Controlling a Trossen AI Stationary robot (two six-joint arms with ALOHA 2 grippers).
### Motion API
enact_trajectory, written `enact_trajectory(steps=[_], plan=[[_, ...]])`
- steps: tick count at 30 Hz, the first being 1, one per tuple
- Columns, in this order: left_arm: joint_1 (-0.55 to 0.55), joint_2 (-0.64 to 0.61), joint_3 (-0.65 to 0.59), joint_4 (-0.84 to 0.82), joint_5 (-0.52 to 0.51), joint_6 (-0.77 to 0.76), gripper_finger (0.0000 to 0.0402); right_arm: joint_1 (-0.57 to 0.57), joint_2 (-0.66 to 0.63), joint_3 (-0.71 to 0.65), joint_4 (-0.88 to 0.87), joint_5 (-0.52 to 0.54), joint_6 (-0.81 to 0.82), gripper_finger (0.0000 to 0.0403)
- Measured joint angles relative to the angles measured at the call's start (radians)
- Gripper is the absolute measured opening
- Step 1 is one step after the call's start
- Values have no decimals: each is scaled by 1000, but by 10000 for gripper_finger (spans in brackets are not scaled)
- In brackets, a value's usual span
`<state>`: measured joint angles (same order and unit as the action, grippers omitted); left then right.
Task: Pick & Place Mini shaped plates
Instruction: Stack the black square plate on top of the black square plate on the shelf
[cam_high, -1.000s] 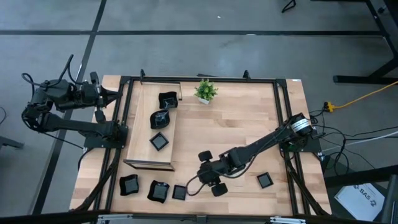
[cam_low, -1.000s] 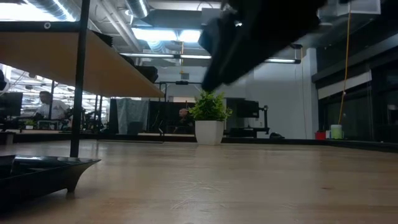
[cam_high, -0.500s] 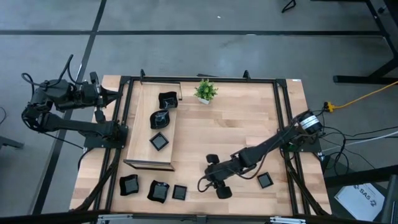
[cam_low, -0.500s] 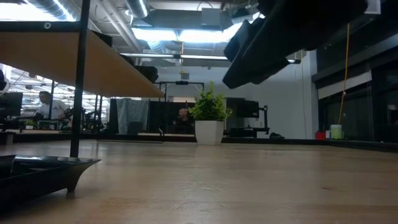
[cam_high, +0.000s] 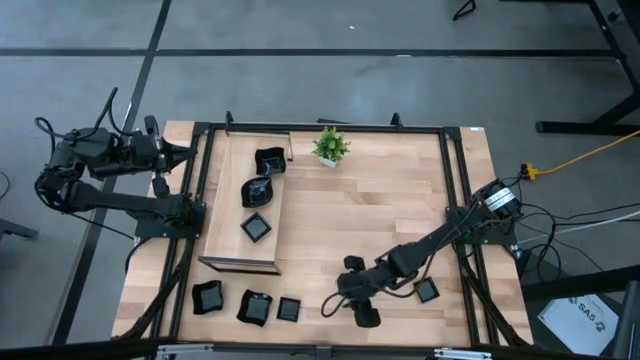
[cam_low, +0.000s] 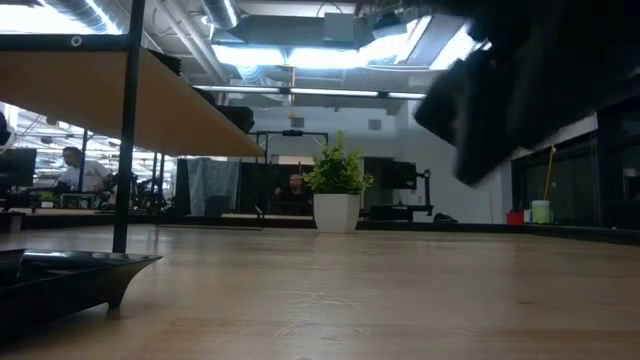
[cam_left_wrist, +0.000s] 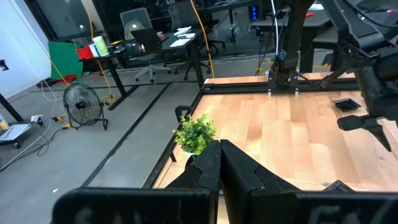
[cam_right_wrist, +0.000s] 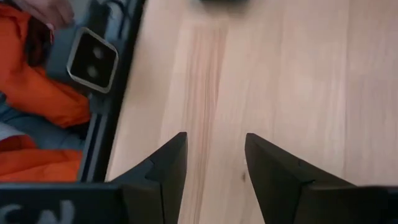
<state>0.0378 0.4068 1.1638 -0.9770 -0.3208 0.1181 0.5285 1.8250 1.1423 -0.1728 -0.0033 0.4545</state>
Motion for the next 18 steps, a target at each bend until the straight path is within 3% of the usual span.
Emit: enact_trajectory(steps=[18], plan=[[0,0,0,0,0,0,4,0,0,0,-194,-330,380,162]])
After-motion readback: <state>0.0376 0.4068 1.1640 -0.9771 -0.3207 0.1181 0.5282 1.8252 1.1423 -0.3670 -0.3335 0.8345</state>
